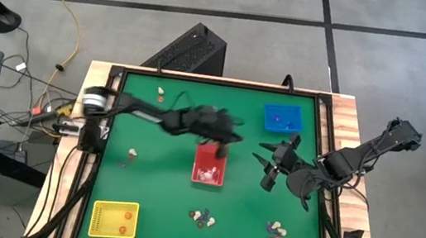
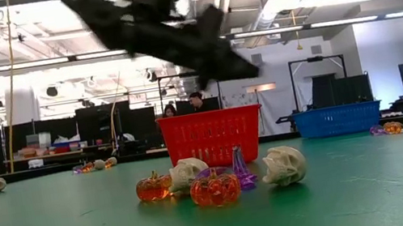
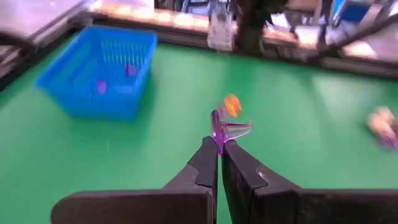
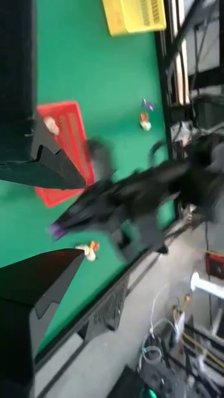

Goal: Sort Halloween decoration

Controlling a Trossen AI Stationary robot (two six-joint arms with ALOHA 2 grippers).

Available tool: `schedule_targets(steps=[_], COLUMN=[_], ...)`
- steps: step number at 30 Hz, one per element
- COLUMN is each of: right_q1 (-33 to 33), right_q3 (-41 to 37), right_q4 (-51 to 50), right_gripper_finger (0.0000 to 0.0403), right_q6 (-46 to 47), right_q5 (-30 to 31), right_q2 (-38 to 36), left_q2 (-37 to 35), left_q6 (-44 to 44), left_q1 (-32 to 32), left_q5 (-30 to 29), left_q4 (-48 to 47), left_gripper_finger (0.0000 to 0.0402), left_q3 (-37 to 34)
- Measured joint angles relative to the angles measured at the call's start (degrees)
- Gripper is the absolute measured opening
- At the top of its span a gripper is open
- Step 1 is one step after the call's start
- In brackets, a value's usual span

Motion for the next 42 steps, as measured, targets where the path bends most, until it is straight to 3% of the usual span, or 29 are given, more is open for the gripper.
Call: schedule_targets(steps=[3,10,16,19,32,37,42], right_q1=[0.02,1.44,3.06,3.41,2.83,4.20,6.56], right_q3=[0.00,0.00,0.00,0.00,0.00,0.00,0.00], right_q4=[-0.23,-5.67,-8.22,-8.11,-7.65,-8.20,-7.64], right_gripper_finger=[0.0196,0.0196,0.0196,0.0196,0.0196,0.0196,0.0196], right_q6=[-1.26,1.10,3.19,3.22,3.24,3.73,3.81], right_q5=[0.45,0.89,1.28,1.28,1.28,1.26,1.24], right_q2=[-0.14,-0.45,-0.54,-0.54,-0.51,-0.51,-0.51], left_q2=[9.04,28.03,38.12,39.88,39.09,33.44,21.42], left_q6=[0.53,1.25,1.64,3.25,7.45,11.21,15.92], left_q1=[2.52,6.75,8.08,8.11,7.89,7.83,6.64], left_q5=[1.95,0.42,0.71,0.47,-0.66,-1.75,-11.09], left_q4=[-4.32,-20.01,-27.21,-29.34,-35.72,-52.59,-81.41], left_gripper_finger=[0.0000,0.0000,0.0003,0.0017,0.0126,0.0153,0.0153], left_q3=[13.67,43.72,60.76,63.92,64.24,64.21,64.47])
